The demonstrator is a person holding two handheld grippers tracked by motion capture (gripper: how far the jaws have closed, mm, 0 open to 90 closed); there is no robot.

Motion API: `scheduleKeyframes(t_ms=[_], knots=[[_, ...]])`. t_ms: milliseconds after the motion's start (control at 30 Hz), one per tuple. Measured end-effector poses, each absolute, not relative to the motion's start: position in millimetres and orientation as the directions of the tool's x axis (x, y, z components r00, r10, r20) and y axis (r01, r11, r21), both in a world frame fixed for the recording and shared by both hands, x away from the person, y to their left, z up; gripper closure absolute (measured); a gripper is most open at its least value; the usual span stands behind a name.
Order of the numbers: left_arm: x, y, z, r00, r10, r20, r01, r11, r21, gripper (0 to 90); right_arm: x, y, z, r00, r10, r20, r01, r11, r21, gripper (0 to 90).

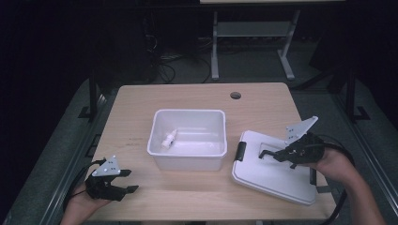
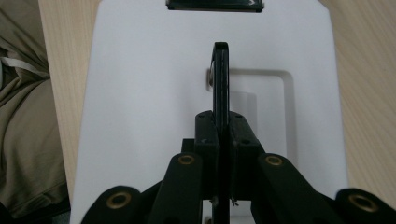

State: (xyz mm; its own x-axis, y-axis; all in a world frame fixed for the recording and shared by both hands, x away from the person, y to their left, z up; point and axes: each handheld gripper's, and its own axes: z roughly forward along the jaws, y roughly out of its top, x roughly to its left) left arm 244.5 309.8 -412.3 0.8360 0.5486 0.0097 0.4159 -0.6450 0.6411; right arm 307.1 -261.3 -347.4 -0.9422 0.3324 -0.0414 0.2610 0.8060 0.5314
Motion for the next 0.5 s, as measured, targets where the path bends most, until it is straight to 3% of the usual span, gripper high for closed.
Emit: scheduleKeyframes(t_ms=[500], knots=[[242.9,311.3,-413.6,0.833,0.553,0.003,0.422,-0.639,0.644,36.2,305.4,-263.8,-325.3,-0.943,0.325,-0.067,0.24,0.807,0.539,84.3]])
